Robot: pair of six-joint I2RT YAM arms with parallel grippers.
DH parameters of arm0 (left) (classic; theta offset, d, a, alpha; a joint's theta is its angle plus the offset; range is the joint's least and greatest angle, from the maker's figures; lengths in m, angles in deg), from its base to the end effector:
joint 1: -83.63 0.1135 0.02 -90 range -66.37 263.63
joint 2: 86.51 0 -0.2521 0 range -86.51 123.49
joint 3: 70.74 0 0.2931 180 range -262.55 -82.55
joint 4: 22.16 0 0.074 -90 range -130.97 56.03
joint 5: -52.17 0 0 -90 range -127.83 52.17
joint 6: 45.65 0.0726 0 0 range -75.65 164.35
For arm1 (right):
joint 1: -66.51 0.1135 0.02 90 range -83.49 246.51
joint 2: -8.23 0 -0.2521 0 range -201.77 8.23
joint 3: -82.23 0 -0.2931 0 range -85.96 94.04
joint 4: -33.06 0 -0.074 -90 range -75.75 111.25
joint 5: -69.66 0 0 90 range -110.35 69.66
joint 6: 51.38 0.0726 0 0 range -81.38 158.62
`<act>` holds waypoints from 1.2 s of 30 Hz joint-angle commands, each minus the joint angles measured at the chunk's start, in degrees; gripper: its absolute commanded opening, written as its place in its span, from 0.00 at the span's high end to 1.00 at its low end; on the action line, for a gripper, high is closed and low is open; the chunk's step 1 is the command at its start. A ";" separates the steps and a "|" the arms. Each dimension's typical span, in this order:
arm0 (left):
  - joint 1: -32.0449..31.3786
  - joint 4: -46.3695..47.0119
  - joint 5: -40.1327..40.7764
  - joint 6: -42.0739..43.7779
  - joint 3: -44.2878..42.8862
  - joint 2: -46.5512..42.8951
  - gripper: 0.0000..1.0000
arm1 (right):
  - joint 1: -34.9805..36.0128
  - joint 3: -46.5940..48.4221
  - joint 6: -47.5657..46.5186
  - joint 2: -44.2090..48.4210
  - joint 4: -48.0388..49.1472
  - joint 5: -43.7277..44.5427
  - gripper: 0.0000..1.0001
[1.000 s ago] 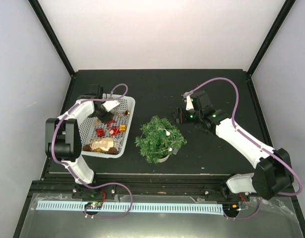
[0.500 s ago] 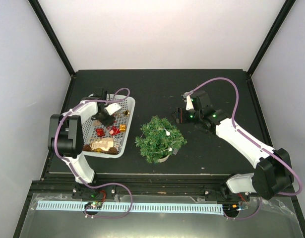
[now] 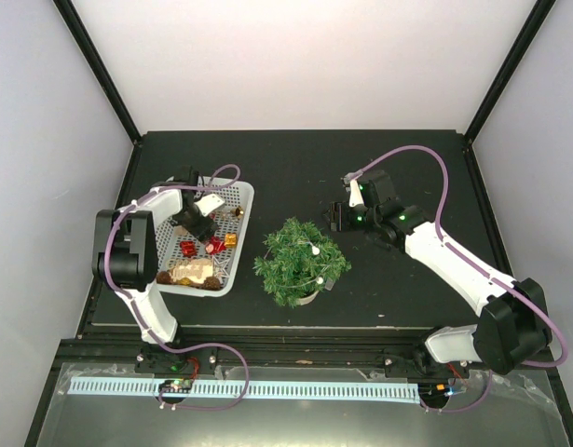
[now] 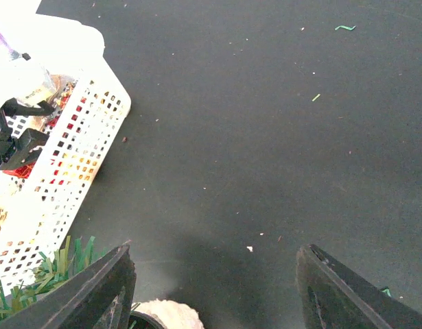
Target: Decorate the small christmas tree
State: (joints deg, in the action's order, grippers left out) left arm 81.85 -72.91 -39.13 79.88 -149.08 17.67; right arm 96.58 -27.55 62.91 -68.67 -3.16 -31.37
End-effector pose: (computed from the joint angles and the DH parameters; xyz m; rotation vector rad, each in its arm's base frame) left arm 0.3793 -0.0134 0.0876 0.9346 2.7562 0.0677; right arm 0.3049 0.1926 0.2261 -0.2224 2.3978 0.6856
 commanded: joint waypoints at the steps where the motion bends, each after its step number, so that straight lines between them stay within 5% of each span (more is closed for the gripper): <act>1: 0.90 -0.29 0.34 -0.21 -2.33 1.51 0.14 | -0.40 0.57 -0.69 -0.66 1.46 -0.67 0.35; 19: 1.53 -6.59 -5.68 2.78 -8.31 8.39 0.17 | -0.44 0.87 -0.74 -0.79 1.46 -0.76 0.35; 36: 2.17 -8.48 -6.23 3.87 -5.88 5.50 0.39 | -0.44 1.18 -0.84 -1.06 1.45 -0.66 0.35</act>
State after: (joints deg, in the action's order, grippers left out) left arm 83.62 -78.68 -43.94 83.27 -156.49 23.84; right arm 96.58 -27.55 62.91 -69.66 -3.09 -31.50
